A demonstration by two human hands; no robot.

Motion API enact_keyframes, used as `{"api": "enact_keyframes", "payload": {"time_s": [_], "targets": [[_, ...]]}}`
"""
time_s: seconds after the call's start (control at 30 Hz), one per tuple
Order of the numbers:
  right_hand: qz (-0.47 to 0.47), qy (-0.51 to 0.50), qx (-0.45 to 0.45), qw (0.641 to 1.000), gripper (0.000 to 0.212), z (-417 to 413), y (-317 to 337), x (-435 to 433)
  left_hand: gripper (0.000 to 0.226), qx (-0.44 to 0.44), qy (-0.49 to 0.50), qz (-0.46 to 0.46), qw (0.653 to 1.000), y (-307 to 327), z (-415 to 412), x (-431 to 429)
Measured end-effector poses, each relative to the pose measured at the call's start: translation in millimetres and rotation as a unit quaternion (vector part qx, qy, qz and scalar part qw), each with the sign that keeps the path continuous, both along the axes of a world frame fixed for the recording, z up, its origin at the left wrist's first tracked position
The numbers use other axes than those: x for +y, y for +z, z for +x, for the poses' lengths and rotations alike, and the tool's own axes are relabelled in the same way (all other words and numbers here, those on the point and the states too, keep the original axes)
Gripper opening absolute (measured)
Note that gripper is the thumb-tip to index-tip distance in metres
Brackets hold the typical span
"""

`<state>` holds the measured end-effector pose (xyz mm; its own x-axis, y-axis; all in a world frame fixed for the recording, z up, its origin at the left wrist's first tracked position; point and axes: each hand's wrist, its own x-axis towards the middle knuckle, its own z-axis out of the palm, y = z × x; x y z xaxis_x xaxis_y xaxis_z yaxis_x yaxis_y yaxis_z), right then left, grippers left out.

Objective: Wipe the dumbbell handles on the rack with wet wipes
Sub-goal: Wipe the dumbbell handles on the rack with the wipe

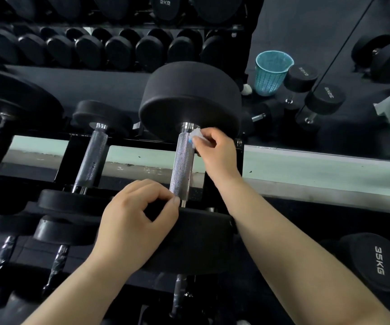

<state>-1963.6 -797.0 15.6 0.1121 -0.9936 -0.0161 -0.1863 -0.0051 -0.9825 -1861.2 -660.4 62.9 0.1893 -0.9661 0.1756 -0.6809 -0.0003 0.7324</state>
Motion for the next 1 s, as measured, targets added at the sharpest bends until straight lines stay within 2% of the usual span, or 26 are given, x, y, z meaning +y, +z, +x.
{"api": "enact_keyframes", "payload": {"time_s": [0.07, 0.17, 0.23, 0.3, 0.37, 0.43, 0.53, 0.6, 0.67, 0.7, 0.77, 0.87, 0.93, 1.0], "targets": [[0.025, 0.097, 0.018, 0.995, 0.020, -12, 3, 7, 0.021, -0.001, 0.000, 0.001, 1.000, 0, 0, 0], [0.041, 0.274, 0.116, 0.954, 0.007, -25, 8, 27, 0.022, -0.003, 0.001, 0.000, 1.000, 0, 0, -1], [0.049, 0.343, 0.180, 0.921, 0.009, -25, 12, 36, 0.022, 0.002, 0.009, -0.003, 1.000, 0, 1, -1], [0.019, 0.377, 0.218, 0.900, 0.009, -23, 15, 35, 0.025, 0.008, 0.016, -0.007, 1.000, 0, 1, 0], [-0.042, 0.378, 0.235, 0.895, 0.009, -22, 17, 33, 0.029, 0.009, 0.022, -0.007, 1.000, 0, 1, 1], [-0.096, 0.330, 0.224, 0.912, 0.009, -18, 16, 29, 0.031, 0.015, 0.028, -0.005, 0.999, 0, 1, 1], [-0.155, 0.171, 0.203, 0.951, 0.011, -7, 17, 17, 0.032, 0.026, 0.034, -0.006, 0.999, 1, 0, 1], [-0.171, 0.070, 0.212, 0.960, 0.014, 3, 17, 6, 0.031, 0.051, 0.052, -0.023, 0.997, 3, 0, 3], [-0.157, 0.016, 0.217, 0.963, 0.015, 13, 19, 1, 0.030, 0.103, 0.076, -0.058, 0.990, 3, 1, 7], [-0.148, 0.017, 0.220, 0.964, 0.016, 15, 22, 2, 0.030, 0.125, 0.089, -0.076, 0.985, 3, 2, 9], [-0.127, 0.085, 0.243, 0.958, 0.018, 12, 28, 6, 0.025, 0.141, 0.107, -0.089, 0.980, 3, 3, 11], [-0.092, 0.217, 0.296, 0.926, 0.013, 4, 38, 21, 0.019, 0.160, 0.087, -0.043, 0.982, 6, 8, 7], [-0.116, 0.235, 0.331, 0.906, 0.016, 5, 39, 23, 0.018, 0.129, 0.054, -0.016, 0.990, 5, 16, 6], [-0.155, 0.193, 0.368, 0.896, 0.018, 13, 36, 18, 0.015, 0.105, 0.035, 0.006, 0.994, 0, 25, 7]]}}
